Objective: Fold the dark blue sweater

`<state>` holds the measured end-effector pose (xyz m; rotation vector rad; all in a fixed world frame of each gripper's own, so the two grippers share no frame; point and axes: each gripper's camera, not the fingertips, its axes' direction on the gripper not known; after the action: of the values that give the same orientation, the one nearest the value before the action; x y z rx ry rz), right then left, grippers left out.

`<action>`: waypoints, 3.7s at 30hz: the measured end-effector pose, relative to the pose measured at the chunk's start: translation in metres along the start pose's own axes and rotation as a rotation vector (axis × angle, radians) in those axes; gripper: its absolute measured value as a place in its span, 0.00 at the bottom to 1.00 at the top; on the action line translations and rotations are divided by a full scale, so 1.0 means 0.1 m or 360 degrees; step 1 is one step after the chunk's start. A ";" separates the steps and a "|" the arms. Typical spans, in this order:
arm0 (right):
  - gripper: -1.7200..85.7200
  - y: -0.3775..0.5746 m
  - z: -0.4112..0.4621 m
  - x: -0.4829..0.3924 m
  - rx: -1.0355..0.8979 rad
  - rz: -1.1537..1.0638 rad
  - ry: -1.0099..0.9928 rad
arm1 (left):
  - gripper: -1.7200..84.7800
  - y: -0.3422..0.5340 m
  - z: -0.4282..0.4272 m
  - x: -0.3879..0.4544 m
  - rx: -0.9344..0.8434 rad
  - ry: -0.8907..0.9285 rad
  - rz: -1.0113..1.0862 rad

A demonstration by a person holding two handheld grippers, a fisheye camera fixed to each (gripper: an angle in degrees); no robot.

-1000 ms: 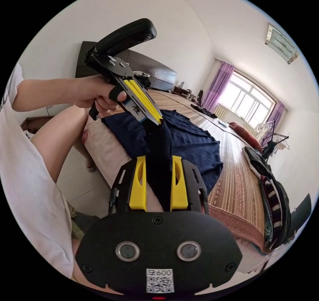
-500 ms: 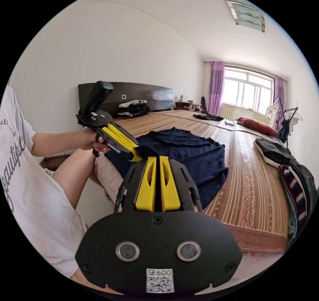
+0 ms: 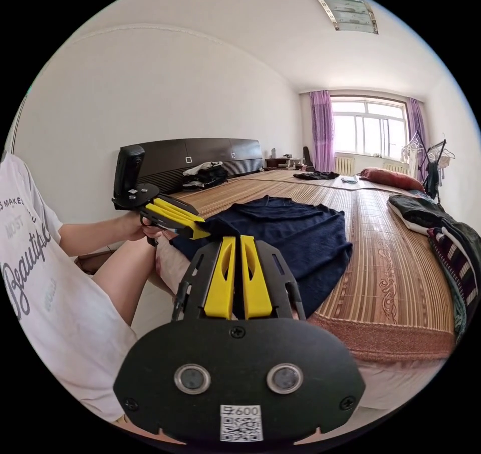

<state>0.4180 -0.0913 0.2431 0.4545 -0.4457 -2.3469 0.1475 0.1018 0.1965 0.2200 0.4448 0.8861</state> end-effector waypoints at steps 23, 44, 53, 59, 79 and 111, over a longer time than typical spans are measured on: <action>0.01 0.00 -0.18 0.66 0.0067 0.0262 -0.0128 | 0.06 0.39 -0.01 0.37 0.0186 0.0223 -0.0395; 0.01 -0.73 -0.12 1.68 0.0103 0.0567 -0.0279 | 0.27 -0.12 -0.27 1.58 0.0124 -0.0480 -0.0118; 0.01 -1.24 -0.03 2.00 0.0054 0.0890 -0.0282 | 0.23 -0.61 -0.25 1.80 0.0068 -0.0903 -0.0164; 0.01 -1.62 -0.07 2.28 0.0027 0.0850 -0.0210 | 0.10 -0.73 -0.59 1.55 0.0163 -0.0834 -0.0243; 0.01 -4.16 0.61 3.82 -0.0348 0.0466 -0.0353 | 0.03 -1.86 -1.86 -1.37 0.0253 -0.0364 -0.0578; 0.01 -7.46 5.05 6.73 -0.1126 -0.0004 -0.0473 | 0.03 -3.11 -1.46 -7.84 -0.0113 0.0499 -0.1510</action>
<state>-0.6959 0.0627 0.2315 -0.2285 0.2655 -2.3868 -0.1339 -0.7063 0.1748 -0.2005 0.7200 -0.0047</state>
